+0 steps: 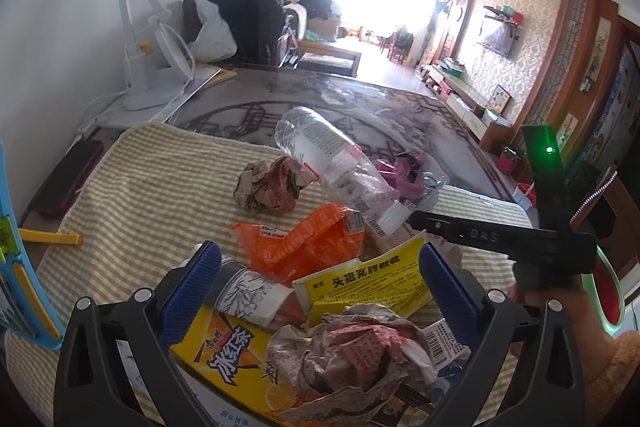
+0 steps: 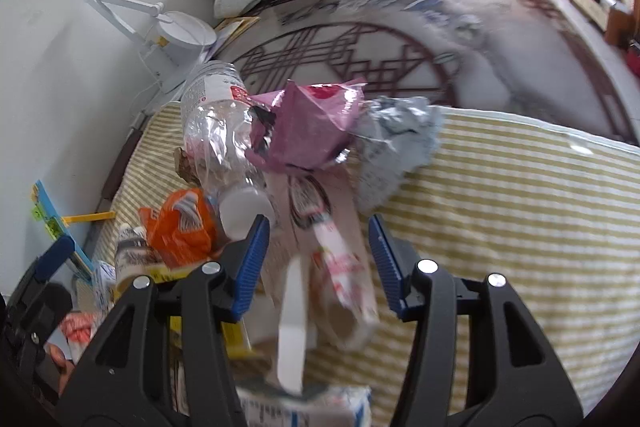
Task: Collect trash
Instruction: 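Grasp the pink paper bag with the right tool while the left tool grasps the toothpaste box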
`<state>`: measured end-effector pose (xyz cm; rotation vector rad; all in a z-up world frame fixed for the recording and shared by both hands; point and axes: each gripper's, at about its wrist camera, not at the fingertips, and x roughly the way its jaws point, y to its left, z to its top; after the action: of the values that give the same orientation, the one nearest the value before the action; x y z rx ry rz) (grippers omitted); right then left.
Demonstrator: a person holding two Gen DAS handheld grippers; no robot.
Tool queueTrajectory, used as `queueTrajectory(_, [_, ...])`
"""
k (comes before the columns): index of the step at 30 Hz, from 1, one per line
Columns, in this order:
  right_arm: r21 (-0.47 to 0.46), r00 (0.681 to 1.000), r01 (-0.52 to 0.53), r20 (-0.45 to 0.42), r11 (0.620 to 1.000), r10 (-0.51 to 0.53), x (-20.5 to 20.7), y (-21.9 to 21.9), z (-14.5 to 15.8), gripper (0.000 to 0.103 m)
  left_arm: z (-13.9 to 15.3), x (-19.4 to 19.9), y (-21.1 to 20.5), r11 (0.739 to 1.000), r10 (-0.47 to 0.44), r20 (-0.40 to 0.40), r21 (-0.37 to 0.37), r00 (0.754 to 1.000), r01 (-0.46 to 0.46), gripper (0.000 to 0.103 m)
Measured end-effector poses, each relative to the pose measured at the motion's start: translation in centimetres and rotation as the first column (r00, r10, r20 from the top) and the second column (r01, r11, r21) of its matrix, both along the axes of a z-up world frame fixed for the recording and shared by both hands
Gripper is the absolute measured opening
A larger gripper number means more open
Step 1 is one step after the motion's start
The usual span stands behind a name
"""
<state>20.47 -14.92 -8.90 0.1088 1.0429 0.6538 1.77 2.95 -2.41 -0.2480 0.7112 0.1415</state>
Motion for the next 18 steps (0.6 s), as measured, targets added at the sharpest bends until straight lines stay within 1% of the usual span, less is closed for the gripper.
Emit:
queueTrajectory(2, [-0.021,1.0,-0.017,-0.022,1.0,0.016,0.3,0.6,-0.5,0.052,-0.1,0.0,0.6,1.0,0.022,-0.014,-0.019,1.0,-0.022,0.095])
queueTrajectory(3, [-0.045,1.0,-0.022,-0.012,0.999,0.021,0.2,0.9,-0.7,0.052,-0.1,-0.1,1.0,0.999,0.036,-0.025,-0.033,0.999,-0.037,0.095])
queueTrajectory(4, [-0.078,0.999,-0.033,0.012,0.996,0.034,-0.1,1.3,-0.6,0.049,-0.2,-0.3,1.7,0.997,0.056,-0.042,-0.052,0.998,-0.058,0.095])
queueTrajectory(5, [-0.093,0.999,-0.036,0.018,0.995,0.038,-0.3,1.4,-0.5,0.036,-0.2,-0.6,2.2,0.994,0.077,-0.052,-0.068,0.996,-0.08,0.095])
queueTrajectory(6, [-0.101,0.999,-0.039,0.023,0.994,0.041,-0.4,1.5,-0.3,0.036,-0.2,-0.9,2.8,0.991,0.101,-0.057,-0.079,0.993,-0.105,0.095])
queueTrajectory(8, [-0.092,0.999,-0.024,0.04,0.995,0.028,-0.9,0.7,0.3,0.034,-0.3,-1.9,4.4,0.976,0.197,-0.074,-0.081,0.978,-0.202,0.095])
queueTrajectory(9, [-0.09,0.999,-0.019,0.049,0.996,0.024,-1.1,0.5,0.6,0.034,-0.5,-2.6,5.2,0.964,0.245,-0.08,-0.086,0.966,-0.251,0.095])
queueTrajectory(11, [-0.083,0.997,-0.005,0.072,0.997,0.011,-1.6,-0.2,1.4,0.034,-1.3,-4.2,7.2,0.928,0.341,-0.106,-0.121,0.934,-0.352,0.094])
queueTrajectory(12, [-0.076,0.997,0.001,0.075,0.997,0.005,-1.7,-0.4,1.6,0.034,-1.8,-4.7,7.9,0.912,0.371,-0.126,-0.137,0.92,-0.386,0.094])
queueTrajectory(13, [-0.063,0.997,0.008,0.074,0.998,-0.003,-2.0,-0.9,1.9,0.034,-2.7,-5.3,8.9,0.891,0.402,-0.16,-0.16,0.902,-0.425,0.093])
queueTrajectory(14, [-0.052,0.997,0.013,0.073,0.999,-0.009,-2.3,-1.3,2.2,0.034,-3.3,-5.4,9.5,0.877,0.415,-0.188,-0.177,0.89,-0.446,0.09])
queueTrajectory(16, [-0.037,0.997,0.025,0.077,0.999,-0.022,-2.8,-2.0,2.6,0.033,-4.7,-5.6,10.2,0.857,0.427,-0.241,-0.199,0.872,-0.475,0.089])
queueTrajectory(17, [-0.028,0.997,0.024,0.08,0.999,-0.022,-3.0,-2.3,2.9,0.012,-5.1,-5.6,10.2,0.855,0.428,-0.256,-0.196,0.867,-0.48,0.089])
queueTrajectory(18, [-0.023,0.997,0.023,0.077,0.999,-0.021,-3.0,-2.4,3.0,0.007,-5.5,-5.6,10.0,0.857,0.425,-0.271,-0.187,0.863,-0.481,0.089])
